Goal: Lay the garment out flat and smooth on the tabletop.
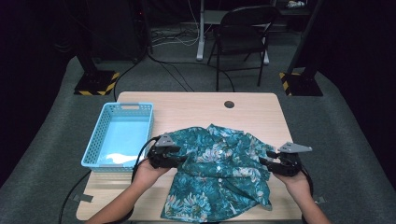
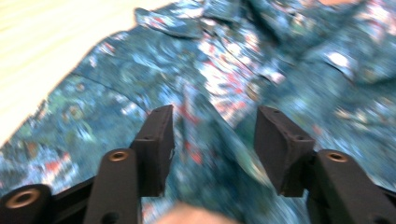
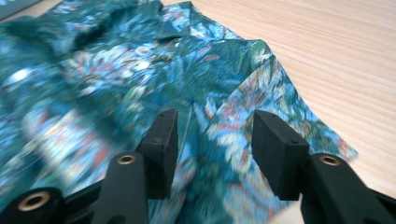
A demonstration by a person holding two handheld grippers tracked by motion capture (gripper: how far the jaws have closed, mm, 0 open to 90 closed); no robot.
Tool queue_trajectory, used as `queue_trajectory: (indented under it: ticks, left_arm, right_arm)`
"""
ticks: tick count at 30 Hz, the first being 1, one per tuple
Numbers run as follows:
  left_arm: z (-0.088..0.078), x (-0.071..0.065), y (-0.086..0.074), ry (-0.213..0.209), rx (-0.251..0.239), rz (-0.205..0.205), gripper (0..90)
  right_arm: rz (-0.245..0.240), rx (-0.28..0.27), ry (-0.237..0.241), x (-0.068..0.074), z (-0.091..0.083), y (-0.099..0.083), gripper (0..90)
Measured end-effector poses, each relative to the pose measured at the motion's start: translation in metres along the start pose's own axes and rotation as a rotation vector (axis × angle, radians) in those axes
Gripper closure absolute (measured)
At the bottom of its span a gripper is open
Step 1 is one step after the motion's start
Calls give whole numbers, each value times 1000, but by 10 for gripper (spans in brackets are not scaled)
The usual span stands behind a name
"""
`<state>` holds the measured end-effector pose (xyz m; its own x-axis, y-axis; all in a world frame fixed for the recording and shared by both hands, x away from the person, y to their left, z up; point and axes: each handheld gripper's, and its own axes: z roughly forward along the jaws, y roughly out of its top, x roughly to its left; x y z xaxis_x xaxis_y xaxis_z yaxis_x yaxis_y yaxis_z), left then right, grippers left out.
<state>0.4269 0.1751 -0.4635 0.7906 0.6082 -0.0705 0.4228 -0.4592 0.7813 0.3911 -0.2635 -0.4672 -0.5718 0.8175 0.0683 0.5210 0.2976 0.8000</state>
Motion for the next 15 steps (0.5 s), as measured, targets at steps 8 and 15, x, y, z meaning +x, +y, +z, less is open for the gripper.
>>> queue_trajectory:
  ticks: [8,15]
  left_arm:
    - [44,16,10,25,13,-64,416]
    - [61,22,13,43,32,-51,417]
  right_arm:
    - [11,31,35,5,48,20,438]
    - [0,108,75,8,66,16,504]
